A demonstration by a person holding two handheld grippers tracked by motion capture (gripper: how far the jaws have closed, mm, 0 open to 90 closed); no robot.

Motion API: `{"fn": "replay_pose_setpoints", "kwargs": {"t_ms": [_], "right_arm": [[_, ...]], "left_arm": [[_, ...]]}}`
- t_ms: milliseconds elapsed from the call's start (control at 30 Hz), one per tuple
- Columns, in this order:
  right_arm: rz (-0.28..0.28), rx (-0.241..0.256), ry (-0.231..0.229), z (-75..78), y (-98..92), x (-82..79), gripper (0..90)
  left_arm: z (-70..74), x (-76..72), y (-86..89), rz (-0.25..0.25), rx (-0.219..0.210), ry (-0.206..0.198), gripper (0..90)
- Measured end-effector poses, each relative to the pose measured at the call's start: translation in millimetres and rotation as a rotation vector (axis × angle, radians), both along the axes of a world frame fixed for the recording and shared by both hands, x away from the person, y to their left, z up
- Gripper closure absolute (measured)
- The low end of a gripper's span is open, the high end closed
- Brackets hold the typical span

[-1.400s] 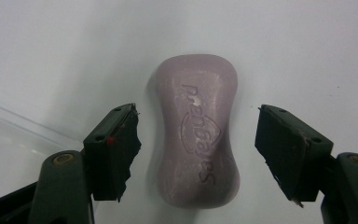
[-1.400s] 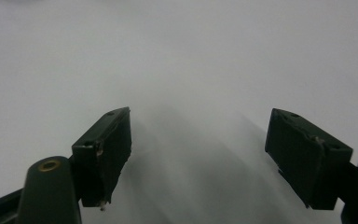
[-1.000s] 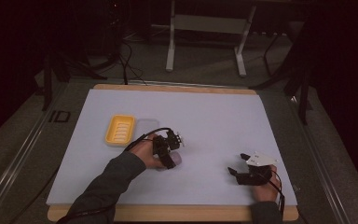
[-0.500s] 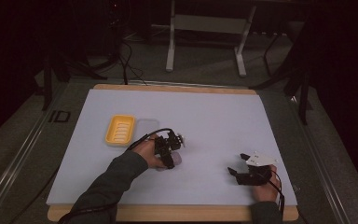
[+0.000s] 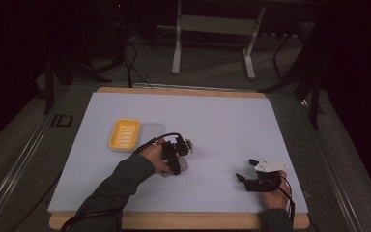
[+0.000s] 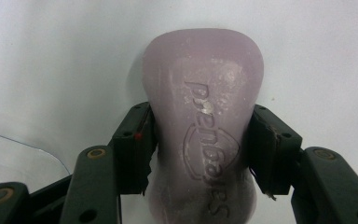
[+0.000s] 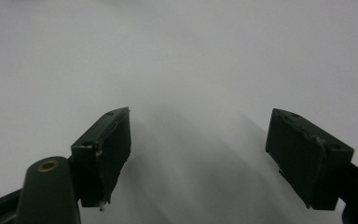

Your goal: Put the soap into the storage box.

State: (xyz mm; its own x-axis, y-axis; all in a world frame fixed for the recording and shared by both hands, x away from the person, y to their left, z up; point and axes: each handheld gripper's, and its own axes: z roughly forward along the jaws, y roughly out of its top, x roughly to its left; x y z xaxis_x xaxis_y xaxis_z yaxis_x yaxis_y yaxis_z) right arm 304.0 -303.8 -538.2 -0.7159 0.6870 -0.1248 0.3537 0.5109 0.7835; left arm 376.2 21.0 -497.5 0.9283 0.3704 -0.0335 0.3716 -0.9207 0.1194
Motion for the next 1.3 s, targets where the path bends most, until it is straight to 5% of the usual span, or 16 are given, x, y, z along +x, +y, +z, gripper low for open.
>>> {"fn": "replay_pose_setpoints", "kwargs": {"t_ms": [600, 1300], "right_arm": [[0.003, -0.01, 0.003, -0.2, 0.8, 0.4, 22.0], [0.003, -0.008, 0.004, -0.1, 0.6, 0.5, 22.0]], "left_arm": [[0.5, 0.6, -12.3, -0.035, 0.11, 0.008, 49.3], [5.9, 0.7, -3.9, -0.043, 0.097, 0.014, 50.1]]}}
